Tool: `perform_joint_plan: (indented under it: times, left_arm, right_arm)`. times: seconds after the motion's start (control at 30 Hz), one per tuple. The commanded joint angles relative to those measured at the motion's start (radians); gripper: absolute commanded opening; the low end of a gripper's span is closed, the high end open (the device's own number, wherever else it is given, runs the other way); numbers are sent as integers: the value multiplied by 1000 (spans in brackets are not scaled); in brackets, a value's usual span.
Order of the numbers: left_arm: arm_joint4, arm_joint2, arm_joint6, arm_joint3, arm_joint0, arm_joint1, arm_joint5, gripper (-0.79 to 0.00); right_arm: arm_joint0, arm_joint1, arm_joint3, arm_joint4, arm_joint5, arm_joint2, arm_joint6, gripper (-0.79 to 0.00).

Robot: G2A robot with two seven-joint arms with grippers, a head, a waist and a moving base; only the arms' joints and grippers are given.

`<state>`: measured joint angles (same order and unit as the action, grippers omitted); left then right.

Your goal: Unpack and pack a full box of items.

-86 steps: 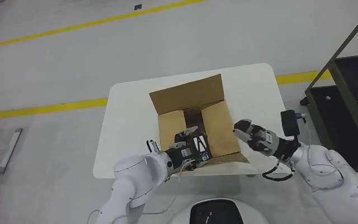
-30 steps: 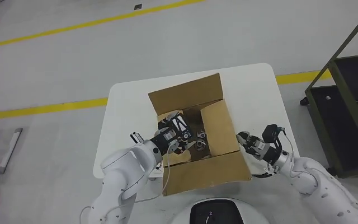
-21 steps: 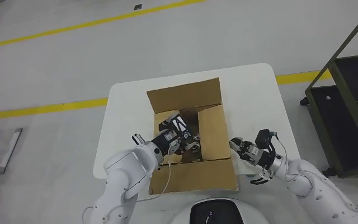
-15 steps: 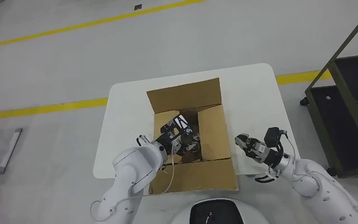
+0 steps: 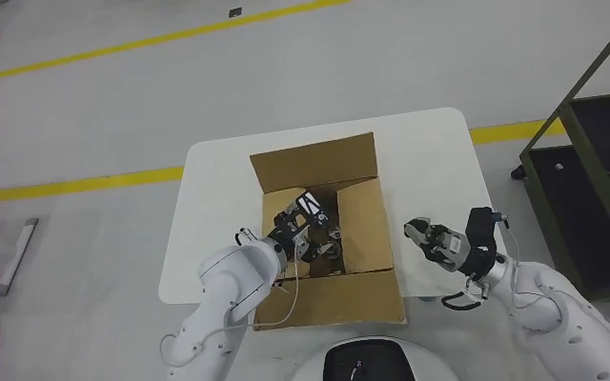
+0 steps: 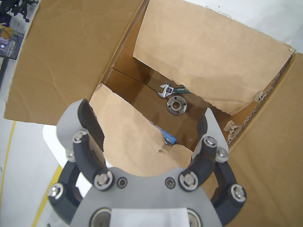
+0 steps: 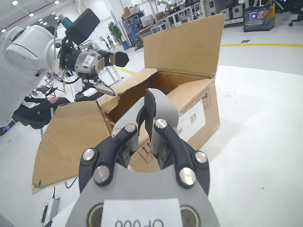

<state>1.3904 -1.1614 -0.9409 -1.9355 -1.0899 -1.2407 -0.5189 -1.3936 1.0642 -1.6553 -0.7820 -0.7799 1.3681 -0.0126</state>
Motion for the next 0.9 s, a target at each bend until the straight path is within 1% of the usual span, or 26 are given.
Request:
perform_joint_plan:
  times: [0.0, 0.3, 0.43, 0.57, 0.67, 0.77, 0.87]
  left_arm:
    - [50, 7, -18, 20, -4, 1, 23, 0]
    - [225, 114, -115, 103, 44, -14, 140, 0]
    - [274, 136, -145, 115, 54, -19, 156, 0]
    - [318, 128, -155, 103, 45, -18, 164, 0]
    - [348, 105, -163, 79, 31, -14, 161, 0]
    - [367, 73, -169, 39, 9, -8, 155, 0]
    - [386, 36, -178, -22, -16, -2, 140, 0]
  right_arm:
    - [25, 3, -1, -17, 10, -24, -21, -785]
    - [104, 21, 47, -100, 65, -127, -70, -785]
    - [124, 26, 73, -108, 83, -150, -86, -785]
    - [136, 28, 85, -104, 92, -158, -98, -785]
    - [141, 29, 92, -100, 95, -161, -112, -785]
    - [146, 29, 93, -95, 96, -161, -123, -785]
    - [151, 30, 95, -91, 98, -162, -131, -785]
